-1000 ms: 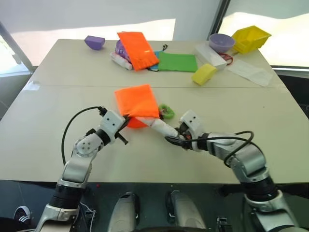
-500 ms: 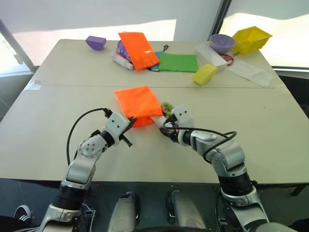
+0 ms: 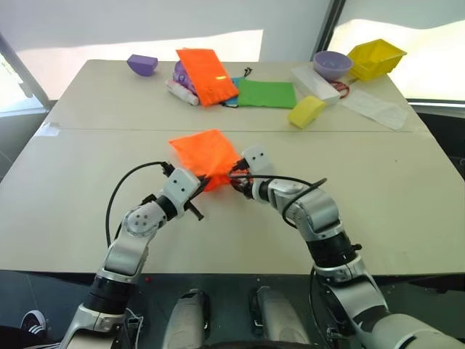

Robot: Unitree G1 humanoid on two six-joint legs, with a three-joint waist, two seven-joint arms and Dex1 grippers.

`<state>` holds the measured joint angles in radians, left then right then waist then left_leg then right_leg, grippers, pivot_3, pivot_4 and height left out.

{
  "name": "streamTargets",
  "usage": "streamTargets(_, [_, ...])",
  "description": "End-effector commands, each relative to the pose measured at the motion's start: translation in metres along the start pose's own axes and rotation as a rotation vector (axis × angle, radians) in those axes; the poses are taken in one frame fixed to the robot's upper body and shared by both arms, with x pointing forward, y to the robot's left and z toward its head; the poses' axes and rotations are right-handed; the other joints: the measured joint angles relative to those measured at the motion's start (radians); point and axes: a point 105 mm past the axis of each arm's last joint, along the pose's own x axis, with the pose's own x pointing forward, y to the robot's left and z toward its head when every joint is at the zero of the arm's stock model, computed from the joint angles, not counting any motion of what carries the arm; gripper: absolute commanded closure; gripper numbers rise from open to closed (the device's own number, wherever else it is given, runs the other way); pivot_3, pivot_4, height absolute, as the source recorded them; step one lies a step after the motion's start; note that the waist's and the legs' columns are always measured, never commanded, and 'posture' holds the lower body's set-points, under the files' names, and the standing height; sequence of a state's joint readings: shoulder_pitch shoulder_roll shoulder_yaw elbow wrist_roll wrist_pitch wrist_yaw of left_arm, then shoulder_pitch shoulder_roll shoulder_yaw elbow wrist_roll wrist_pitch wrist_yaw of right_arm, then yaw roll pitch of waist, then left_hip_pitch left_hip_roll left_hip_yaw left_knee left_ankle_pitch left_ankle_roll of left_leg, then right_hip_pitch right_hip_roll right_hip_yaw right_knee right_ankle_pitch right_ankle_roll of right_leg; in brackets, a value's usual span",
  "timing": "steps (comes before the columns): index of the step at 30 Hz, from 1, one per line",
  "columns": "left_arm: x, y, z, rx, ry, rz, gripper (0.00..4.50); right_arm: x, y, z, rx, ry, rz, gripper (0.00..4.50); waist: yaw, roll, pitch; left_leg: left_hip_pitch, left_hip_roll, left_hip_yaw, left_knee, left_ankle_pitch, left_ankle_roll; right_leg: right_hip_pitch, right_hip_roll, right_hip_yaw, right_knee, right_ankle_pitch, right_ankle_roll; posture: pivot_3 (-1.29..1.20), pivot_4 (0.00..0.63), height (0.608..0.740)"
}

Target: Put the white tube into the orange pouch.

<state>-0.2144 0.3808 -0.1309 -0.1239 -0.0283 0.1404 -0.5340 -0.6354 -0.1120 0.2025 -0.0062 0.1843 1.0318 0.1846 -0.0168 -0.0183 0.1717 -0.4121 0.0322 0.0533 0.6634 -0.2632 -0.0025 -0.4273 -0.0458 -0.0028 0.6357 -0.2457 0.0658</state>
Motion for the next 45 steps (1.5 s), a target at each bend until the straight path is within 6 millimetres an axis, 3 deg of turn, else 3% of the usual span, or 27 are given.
streamTargets(1, [-0.001,-0.002,0.011,0.036,-0.038,0.001,4.5,0.004,0.011,0.014,-0.021,-0.039,0.033,2.67,0.0,0.0,0.0,0.0,0.0,0.0,0.0,0.0,0.0,0.0,0.0,0.0,0.0,0.0,0.0,0.0,0.15,0.74])
streamTargets(10, [-0.002,-0.003,0.011,0.034,-0.034,0.001,4.5,0.021,0.014,0.024,-0.047,-0.038,-0.005,2.67,-0.002,0.0,0.0,0.0,0.0,0.0,0.0,0.0,0.0,0.0,0.0,0.0,0.0,0.0,0.0,0.0,0.15,0.74])
streamTargets(25, [-0.004,-0.003,0.01,0.031,-0.03,0.008,4.5,0.04,0.037,0.044,0.016,-0.116,0.074,2.67,-0.004,0.0,0.0,0.0,0.0,0.0,0.0,0.0,0.0,0.0,-0.001,0.0,0.001,0.0,0.0,0.0,0.15,0.74])
streamTargets(29, [-0.007,-0.003,0.008,0.031,-0.025,0.013,4.5,0.035,0.037,0.04,0.012,-0.114,0.108,0.8,-0.004,0.0,0.0,0.0,0.0,0.0,-0.001,0.0,0.0,0.0,-0.002,0.0,0.001,0.0,0.0,0.0,0.15,0.74])
streamTargets(31, [-0.008,-0.003,0.007,0.031,-0.021,0.015,4.5,0.031,0.035,0.037,0.008,-0.1,0.116,0.03,-0.004,0.0,0.0,0.0,0.0,0.0,-0.001,0.0,0.0,0.0,-0.002,0.0,0.001,0.0,0.0,0.0,0.15,0.74])
streamTargets(41, [-0.014,0.003,0.005,0.039,-0.01,0.025,4.5,-0.018,0.022,0.034,-0.124,-0.129,0.211,0.03,-0.002,0.001,0.0,0.0,0.0,-0.001,-0.002,0.0,0.0,-0.001,-0.005,0.0,0.0,-0.001,-0.003,0.0,0.15,0.74])
streamTargets(45, [-0.021,0.007,0.003,0.057,0.004,0.009,4.5,-0.055,0.025,0.025,-0.224,-0.137,0.392,0.03,-0.001,0.001,0.0,0.0,0.0,-0.001,-0.002,0.0,0.0,-0.001,-0.005,0.0,-0.001,-0.002,-0.004,0.0,0.15,0.74])
